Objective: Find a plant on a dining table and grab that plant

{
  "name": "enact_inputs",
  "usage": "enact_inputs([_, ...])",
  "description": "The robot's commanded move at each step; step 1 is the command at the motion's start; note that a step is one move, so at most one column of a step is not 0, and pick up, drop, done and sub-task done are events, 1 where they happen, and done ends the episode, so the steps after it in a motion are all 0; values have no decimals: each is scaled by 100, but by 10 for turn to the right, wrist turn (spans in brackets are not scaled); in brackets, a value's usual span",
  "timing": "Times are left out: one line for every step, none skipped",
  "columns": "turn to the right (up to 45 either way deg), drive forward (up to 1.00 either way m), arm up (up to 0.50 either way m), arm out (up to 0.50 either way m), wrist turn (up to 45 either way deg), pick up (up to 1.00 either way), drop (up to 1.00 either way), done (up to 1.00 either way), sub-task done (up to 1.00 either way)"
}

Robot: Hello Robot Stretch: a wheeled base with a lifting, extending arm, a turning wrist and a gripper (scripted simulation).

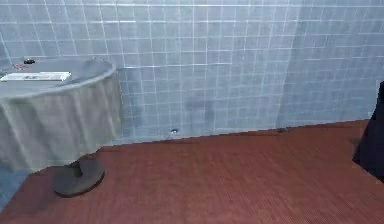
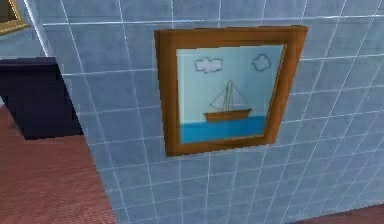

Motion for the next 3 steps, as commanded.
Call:
enact_inputs([-450,0,0,0,0,0,0,0,0])
enact_inputs([-90,0,0,0,0,0,0,0,0])
enact_inputs([0,65,0,0,0,0,0,0,0])
